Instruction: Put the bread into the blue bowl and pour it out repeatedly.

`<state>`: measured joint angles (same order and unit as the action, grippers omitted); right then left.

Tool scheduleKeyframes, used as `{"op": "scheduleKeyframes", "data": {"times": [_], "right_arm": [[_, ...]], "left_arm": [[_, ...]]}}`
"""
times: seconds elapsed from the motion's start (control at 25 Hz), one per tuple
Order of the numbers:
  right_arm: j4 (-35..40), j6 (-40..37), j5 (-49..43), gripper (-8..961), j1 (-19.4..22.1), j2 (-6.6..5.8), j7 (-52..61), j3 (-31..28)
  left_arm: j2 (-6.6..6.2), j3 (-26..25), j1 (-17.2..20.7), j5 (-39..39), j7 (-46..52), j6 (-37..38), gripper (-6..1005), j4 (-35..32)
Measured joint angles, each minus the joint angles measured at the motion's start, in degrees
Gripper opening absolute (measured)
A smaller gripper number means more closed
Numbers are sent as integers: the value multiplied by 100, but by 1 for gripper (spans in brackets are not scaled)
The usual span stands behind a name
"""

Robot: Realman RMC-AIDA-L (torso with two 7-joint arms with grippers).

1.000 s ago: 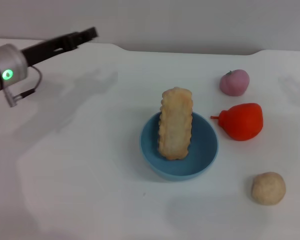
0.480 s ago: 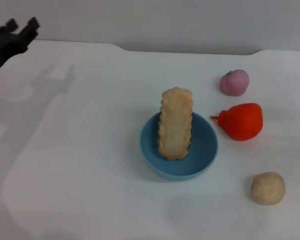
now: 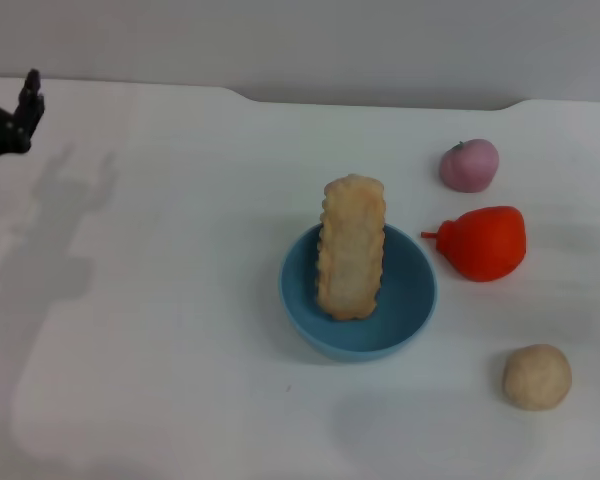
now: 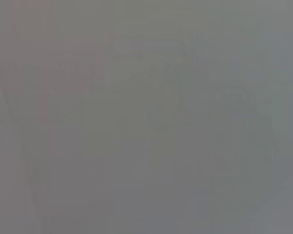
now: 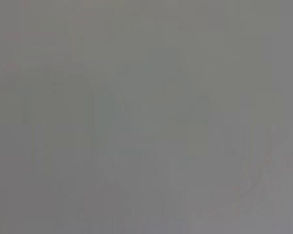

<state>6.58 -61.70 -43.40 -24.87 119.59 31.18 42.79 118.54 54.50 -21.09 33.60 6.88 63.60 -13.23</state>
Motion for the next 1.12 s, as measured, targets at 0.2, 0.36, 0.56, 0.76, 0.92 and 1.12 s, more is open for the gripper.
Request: {"op": "scheduleKeyframes", "data": {"times": [0.2, 0.36, 0.56, 0.76, 0.92, 1.12], "right_arm": [[-759, -823, 812, 394, -243, 3, -1277, -5], [-1056, -1202, 978, 394, -329, 3, -1590, -24], [-1135, -1249, 981, 394, -364, 3, -1581, -26], [-1243, -1246, 949, 394, -367, 2, -1581, -25], [-1251, -1251, 939, 394, -327, -1, -1581, -22], [-1214, -1239, 932, 394, -372, -24, -1581, 22]], "left_arm": [[7, 25, -31, -88, -333, 100, 587, 528], [18, -17, -99, -119, -240, 218, 588, 1050], [34, -17, -158, -112, 71, 529, 588, 1362], [36, 49, -223, -20, 427, 517, 588, 1458], [42, 51, -260, -1, 453, 516, 588, 1490], [44, 21, -373, -1, 517, 502, 588, 1642]]}}
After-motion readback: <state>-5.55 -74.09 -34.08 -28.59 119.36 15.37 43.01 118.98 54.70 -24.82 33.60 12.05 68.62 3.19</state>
